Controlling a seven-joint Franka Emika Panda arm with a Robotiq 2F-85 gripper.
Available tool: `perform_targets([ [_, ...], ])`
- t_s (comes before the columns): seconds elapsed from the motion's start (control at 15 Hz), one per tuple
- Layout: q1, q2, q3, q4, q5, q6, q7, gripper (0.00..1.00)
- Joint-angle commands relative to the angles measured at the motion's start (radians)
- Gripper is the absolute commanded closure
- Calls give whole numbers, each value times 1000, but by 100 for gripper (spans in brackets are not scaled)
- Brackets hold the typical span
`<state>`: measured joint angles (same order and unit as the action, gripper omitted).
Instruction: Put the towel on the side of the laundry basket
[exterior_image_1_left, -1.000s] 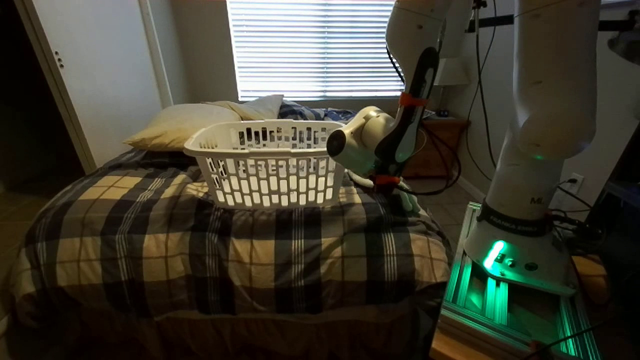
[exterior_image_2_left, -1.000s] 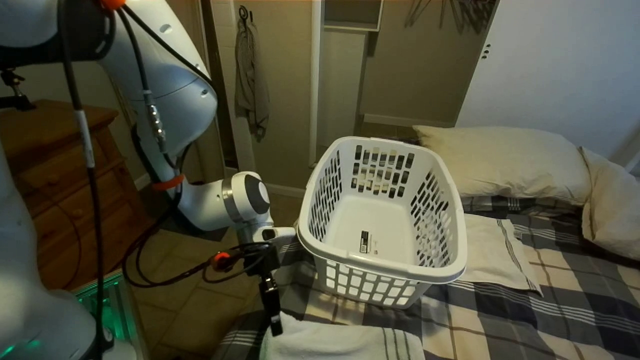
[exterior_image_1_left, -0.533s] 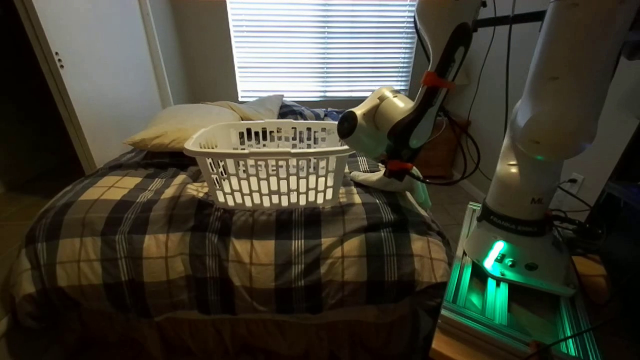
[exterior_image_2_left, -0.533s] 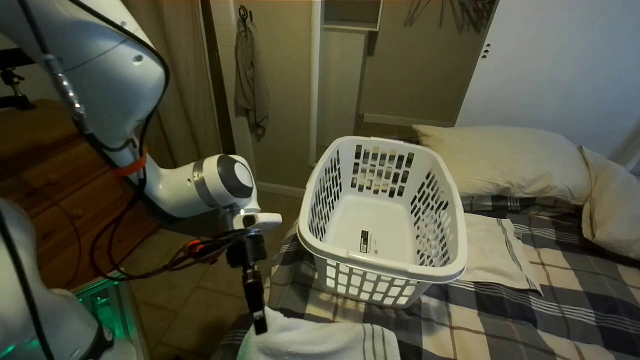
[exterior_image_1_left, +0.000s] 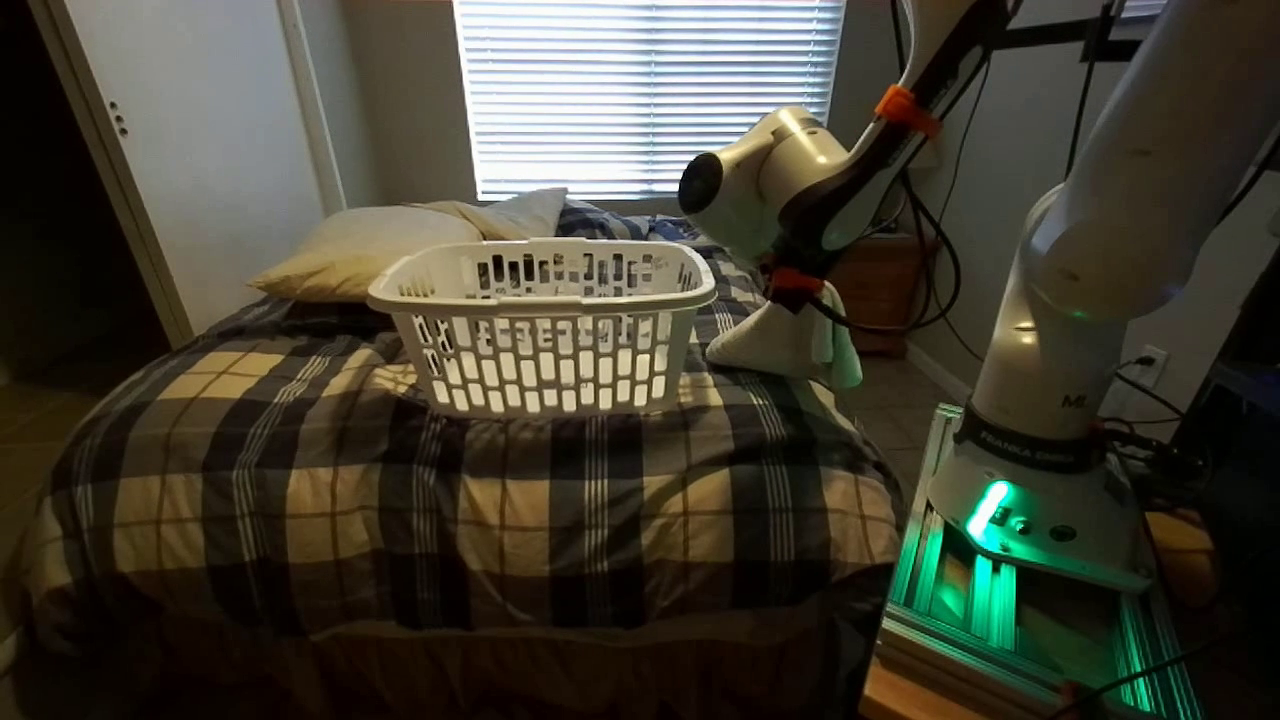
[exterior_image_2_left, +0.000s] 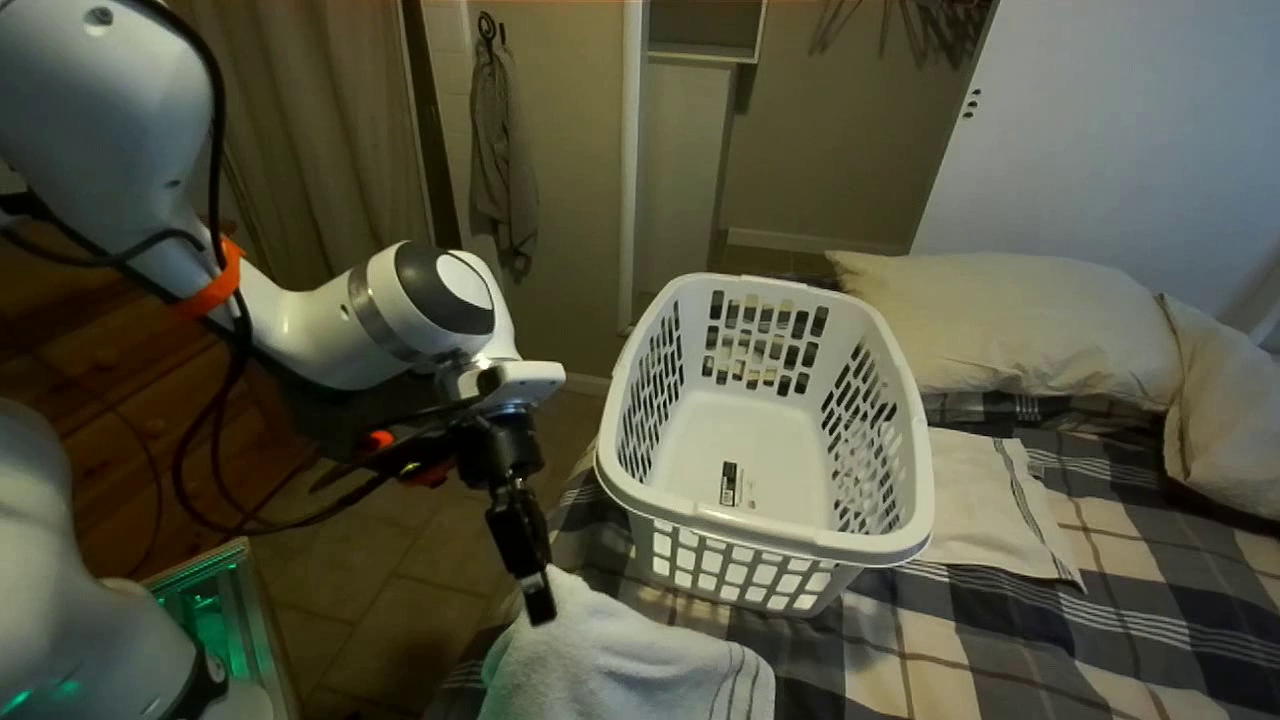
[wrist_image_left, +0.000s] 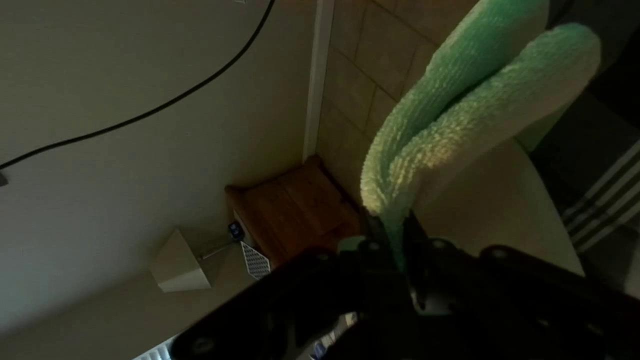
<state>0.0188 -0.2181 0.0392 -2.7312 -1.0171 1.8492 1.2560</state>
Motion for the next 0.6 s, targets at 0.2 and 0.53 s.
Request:
perform_targets([
  [0.2,2,1,-1,0,2,-2,-1,89],
  [0.53,-5,-101,-11,-16,32,-30,-27,97],
])
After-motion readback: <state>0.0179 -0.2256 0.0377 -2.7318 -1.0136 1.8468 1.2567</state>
